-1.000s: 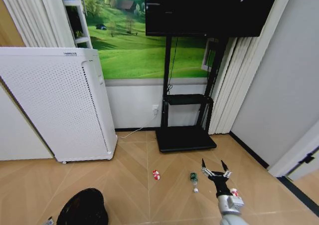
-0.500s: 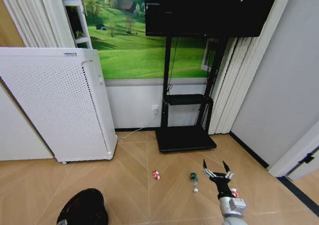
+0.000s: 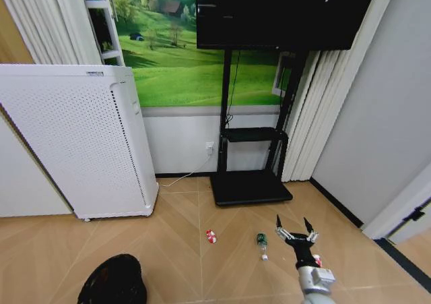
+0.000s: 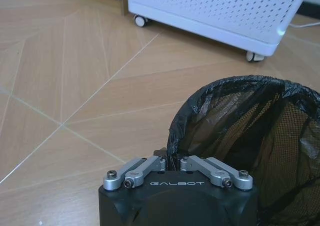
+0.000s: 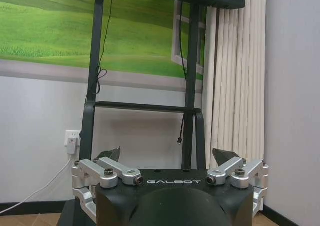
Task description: Pick up the trash bin and place the garbage on the floor into it.
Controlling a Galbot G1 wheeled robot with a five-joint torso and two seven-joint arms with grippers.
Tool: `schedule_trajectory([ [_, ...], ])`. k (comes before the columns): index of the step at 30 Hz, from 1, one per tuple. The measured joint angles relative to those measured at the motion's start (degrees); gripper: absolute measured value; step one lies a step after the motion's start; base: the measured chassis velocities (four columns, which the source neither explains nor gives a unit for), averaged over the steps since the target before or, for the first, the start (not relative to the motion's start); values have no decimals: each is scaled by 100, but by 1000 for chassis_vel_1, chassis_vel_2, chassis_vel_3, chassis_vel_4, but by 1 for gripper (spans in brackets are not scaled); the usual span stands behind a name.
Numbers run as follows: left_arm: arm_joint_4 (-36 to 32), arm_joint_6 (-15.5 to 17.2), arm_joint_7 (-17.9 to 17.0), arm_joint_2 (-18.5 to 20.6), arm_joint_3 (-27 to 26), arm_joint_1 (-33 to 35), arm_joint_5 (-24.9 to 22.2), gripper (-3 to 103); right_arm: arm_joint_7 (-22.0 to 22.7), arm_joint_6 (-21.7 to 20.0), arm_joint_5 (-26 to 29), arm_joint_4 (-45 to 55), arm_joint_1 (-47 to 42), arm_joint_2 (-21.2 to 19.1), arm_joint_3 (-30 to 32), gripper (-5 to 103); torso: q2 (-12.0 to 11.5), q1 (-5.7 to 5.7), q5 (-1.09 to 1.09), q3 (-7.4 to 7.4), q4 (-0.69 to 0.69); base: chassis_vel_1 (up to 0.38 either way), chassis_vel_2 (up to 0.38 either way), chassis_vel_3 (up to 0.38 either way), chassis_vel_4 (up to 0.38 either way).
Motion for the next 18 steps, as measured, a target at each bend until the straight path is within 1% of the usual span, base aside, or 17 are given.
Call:
schedule_trajectory([
  [1, 3, -144, 106, -18, 1, 10, 84, 7, 6, 1, 0, 0, 2, 3, 0, 100, 0, 0, -2, 0, 0, 0, 0, 0, 0],
  [2, 3, -144, 106, -18, 1, 10, 84, 7, 6, 1, 0, 0, 2, 3, 0, 100, 0, 0, -2, 0, 0, 0, 0, 0, 0],
  [5, -30, -902, 536, -44, -58, 39, 335, 7, 43, 4, 10, -1, 3, 9, 25, 100, 0, 1, -1, 1, -1, 0, 0, 0, 0],
  [6, -61, -1090, 650, -51, -92, 45, 406, 7, 45, 18, 17, -8, 6, 8, 30, 100, 1, 1, -2, 1, -2, 0, 0, 0, 0],
  [7, -61, -1090, 650, -51, -92, 45, 406, 7, 45, 18, 17, -8, 6, 8, 30, 100, 1, 1, -2, 1, -2, 0, 0, 0, 0],
  [9, -154, -1655, 969, -92, -248, 49, 937, 7, 51, 50, -3, -39, 34, 4, 37, 100, 1, 1, 1, 1, -1, 0, 0, 0, 0],
  [10, -154, -1655, 969, -92, -248, 49, 937, 7, 51, 50, -3, -39, 34, 4, 37, 100, 1, 1, 1, 1, -1, 0, 0, 0, 0],
  [12, -273, -1966, 1113, -142, -346, 72, 1192, 7, 63, 17, -42, -45, 50, 3, 29, 100, 2, 1, 1, 1, 0, 0, 0, 0, 0],
  [13, -351, -2054, 1164, -165, -383, 98, 1215, 7, 63, -13, -73, -48, 56, 3, 22, 100, 2, 1, 0, 2, 0, 0, 0, 0, 0],
  [14, -351, -2054, 1164, -165, -383, 98, 1215, 7, 63, -13, -73, -48, 56, 3, 22, 100, 2, 1, 0, 2, 0, 0, 0, 0, 0],
  [16, -609, -2310, 1319, -218, -492, 211, 1196, 7, 20, -75, -168, -71, 85, -17, -46, 100, 2, 1, 0, 2, -1, 0, 0, 0, 0],
  [17, -609, -2310, 1319, -218, -492, 211, 1196, 7, 20, -75, -168, -71, 85, -17, -46, 100, 2, 1, 0, 2, -1, 0, 0, 0, 0],
  [18, -679, -2424, 1360, -230, -523, 245, 1167, 7, -15, -76, -193, -84, 104, -31, -85, 100, 3, 1, 0, 2, -1, 0, 0, 0, 0],
])
